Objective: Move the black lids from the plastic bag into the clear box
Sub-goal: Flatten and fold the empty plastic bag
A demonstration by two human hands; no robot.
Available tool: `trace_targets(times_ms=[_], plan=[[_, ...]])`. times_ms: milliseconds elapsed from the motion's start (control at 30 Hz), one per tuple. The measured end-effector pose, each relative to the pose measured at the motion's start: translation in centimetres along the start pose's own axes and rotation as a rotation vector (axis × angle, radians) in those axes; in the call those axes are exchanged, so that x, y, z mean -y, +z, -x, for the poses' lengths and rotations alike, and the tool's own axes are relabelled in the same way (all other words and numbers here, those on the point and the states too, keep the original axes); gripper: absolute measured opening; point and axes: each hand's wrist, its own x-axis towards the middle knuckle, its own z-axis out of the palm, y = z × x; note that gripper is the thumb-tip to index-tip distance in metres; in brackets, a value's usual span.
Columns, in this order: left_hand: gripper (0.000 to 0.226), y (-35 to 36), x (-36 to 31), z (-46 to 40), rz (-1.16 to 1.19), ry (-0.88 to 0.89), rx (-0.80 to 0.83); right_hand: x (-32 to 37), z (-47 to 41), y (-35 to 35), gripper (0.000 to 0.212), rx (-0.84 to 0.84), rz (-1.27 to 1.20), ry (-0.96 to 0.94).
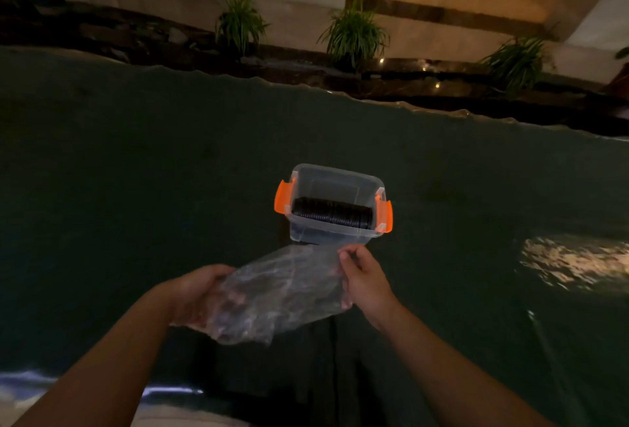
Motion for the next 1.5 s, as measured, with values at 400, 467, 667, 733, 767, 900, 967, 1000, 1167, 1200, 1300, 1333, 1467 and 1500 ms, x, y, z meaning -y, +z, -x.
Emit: trace_targets(times_ms=[400, 467, 667, 733, 767, 900, 967, 1000, 1167, 1200, 1300, 1333, 1467, 1500], plan=[[0.058, 7.4, -0.7, 1.5, 0.091, 0.212, 0.216, 0.6, 1.3, -5.7, 0.02, 0.069, -0.289, 0.06], [0.07, 8.0, -1.3, 1.9, 0.192, 0.192, 0.25, 0.1, 1.3, -6.3, 0.021, 0.024, -0.308, 0.085], [0.102, 9.9, -0.2, 3.3, 0.336, 0.395, 0.558, -1.6, 0.4, -7.7, 0.021, -0.124, -0.41, 0.338], [0.102, 11.3, 0.7, 3.4, 0.233, 0.441, 0.537, -2.2, 0.1, -8.3, 0.022, -0.144, -0.457, 0.446], [0.099, 12.1, 1.1, 3.5, 0.184, 0.435, 0.479, -2.3, 0.2, -8.7, 0.02, -0.138, -0.513, 0.472], [0.078, 14.0, 2.5, 3.3, 0.262, 0.362, 0.191, -3.5, 0.7, -10.3, 0.046, 0.086, -0.71, 0.308], [0.056, 14.4, 2.9, 3.1, 0.359, 0.306, 0.111, -4.4, 1.5, -10.9, 0.084, 0.269, -0.57, 0.181], [0.048, 14.3, 2.9, 2.9, 0.375, 0.27, 0.077, -4.8, 2.0, -10.8, 0.093, 0.35, -0.473, 0.14], [0.047, 13.3, 3.5, 2.4, 0.431, 0.285, 0.104, -5.2, 3.2, -8.3, 0.044, 0.278, -0.244, 0.05], [0.048, 13.1, 3.4, 2.3, 0.423, 0.312, 0.091, -5.0, 3.2, -7.7, 0.034, 0.243, -0.259, 0.055], [0.062, 12.6, 2.5, 1.9, 0.434, 0.392, 0.004, -4.0, 2.7, -6.1, 0.013, 0.141, -0.296, 0.09], [0.065, 12.3, 2.2, 1.8, 0.452, 0.417, -0.009, -3.6, 2.5, -5.6, 0.009, 0.103, -0.293, 0.106], [0.077, 9.5, 2.0, 2.0, 0.446, 0.427, -0.022, -2.2, 1.3, -4.4, 0.012, -0.095, -0.271, 0.207], [0.081, 8.8, 2.1, 2.2, 0.391, 0.425, -0.032, -1.9, 0.9, -4.5, 0.012, -0.154, -0.262, 0.224]])
